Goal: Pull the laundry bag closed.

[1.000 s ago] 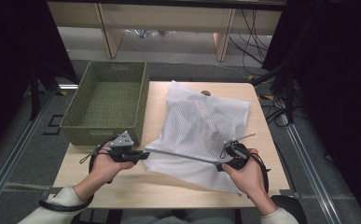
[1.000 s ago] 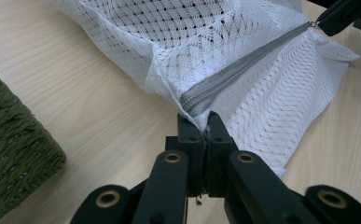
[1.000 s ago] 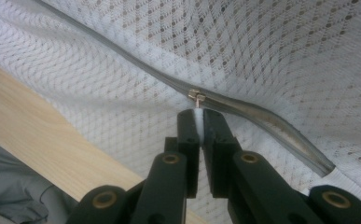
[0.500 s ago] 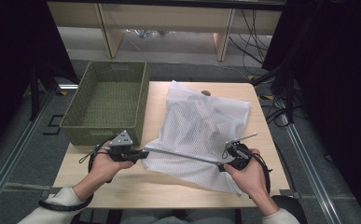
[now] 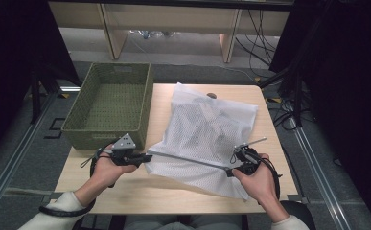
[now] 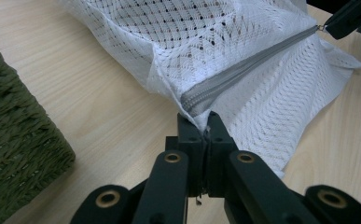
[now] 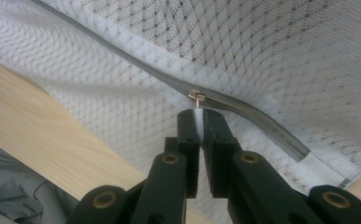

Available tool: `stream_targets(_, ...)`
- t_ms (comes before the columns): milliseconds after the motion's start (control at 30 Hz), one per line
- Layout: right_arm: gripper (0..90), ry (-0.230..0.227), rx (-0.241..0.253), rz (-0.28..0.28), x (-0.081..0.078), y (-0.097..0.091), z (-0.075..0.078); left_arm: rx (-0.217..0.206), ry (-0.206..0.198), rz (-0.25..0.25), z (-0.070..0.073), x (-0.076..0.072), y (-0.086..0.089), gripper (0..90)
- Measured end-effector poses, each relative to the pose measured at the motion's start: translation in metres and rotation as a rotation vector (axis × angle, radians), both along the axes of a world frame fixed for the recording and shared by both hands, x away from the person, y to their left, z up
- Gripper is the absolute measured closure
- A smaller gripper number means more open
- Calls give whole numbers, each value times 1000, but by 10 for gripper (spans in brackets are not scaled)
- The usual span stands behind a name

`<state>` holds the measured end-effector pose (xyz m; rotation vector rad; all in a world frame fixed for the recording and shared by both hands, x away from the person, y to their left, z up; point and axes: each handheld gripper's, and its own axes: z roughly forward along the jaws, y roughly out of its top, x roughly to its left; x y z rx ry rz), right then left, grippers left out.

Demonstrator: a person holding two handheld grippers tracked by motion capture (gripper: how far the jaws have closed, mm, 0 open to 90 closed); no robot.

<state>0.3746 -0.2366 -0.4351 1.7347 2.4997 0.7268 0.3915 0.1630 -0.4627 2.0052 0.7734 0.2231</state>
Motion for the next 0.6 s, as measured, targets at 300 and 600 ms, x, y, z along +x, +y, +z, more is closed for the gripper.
stream_targets(300,870,-5,2,3,0,-4,0,-12,8,6,1,0,1,880)
stream_targets(600,871,-11,12,12,-1,-6,0,-12,6,1,1,1,2,879)
